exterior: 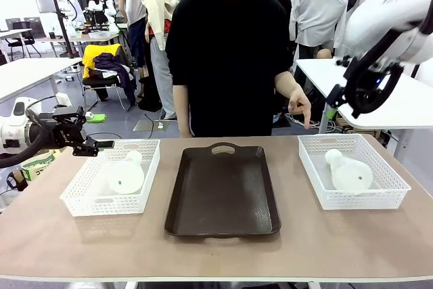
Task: Prepare the laboratory tools.
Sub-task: Pick up the Big flask that the person points to.
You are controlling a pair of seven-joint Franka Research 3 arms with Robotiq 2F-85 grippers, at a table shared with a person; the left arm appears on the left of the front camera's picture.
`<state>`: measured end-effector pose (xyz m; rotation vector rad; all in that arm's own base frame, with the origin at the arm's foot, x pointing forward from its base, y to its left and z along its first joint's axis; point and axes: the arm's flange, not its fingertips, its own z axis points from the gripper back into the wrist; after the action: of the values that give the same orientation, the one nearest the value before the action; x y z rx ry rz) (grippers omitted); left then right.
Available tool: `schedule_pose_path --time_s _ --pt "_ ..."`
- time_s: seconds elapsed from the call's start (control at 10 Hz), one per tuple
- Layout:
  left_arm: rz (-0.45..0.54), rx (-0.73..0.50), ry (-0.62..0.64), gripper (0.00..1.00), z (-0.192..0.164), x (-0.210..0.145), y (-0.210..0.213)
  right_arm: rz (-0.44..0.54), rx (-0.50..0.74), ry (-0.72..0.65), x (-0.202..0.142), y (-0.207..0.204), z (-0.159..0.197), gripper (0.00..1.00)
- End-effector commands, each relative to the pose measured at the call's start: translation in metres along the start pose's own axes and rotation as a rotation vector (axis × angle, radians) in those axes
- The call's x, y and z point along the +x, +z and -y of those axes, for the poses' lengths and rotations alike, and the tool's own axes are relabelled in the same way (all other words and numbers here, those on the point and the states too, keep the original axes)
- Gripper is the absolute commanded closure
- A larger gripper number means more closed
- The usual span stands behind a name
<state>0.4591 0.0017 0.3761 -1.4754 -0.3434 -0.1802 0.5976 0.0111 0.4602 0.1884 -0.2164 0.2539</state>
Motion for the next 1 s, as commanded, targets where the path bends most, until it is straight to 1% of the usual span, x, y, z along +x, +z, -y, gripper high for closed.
schedule_pose_path --time_s 0.0,0.2,0.4,0.5,0.6,0.9 --pt "0.005 0.004 -0.003 0.00 0.001 0.000 0.001 -0.084 -0.121 -0.083 0.000 -0.027 -0.003 0.00" --pt "0.005 0.004 -0.003 0.00 0.001 0.000 0.001 -0.104 -0.192 -0.117 0.003 -0.047 -0.005 0.00" --pt "0.005 0.004 -0.003 0.00 0.001 0.000 0.001 -0.111 -0.201 -0.133 0.002 -0.066 -0.007 0.00" --pt "0.005 0.004 -0.003 0.00 0.001 0.000 0.001 -0.149 -0.208 -0.152 0.002 -0.079 -0.007 0.00" --pt "0.005 0.004 -0.003 0.00 0.001 0.000 0.001 -0.157 -0.194 -0.154 0.001 -0.087 -0.008 0.00" --pt "0.005 0.004 -0.003 0.00 0.001 0.000 0.001 -0.133 -0.232 -0.167 0.003 -0.105 -0.008 0.00"
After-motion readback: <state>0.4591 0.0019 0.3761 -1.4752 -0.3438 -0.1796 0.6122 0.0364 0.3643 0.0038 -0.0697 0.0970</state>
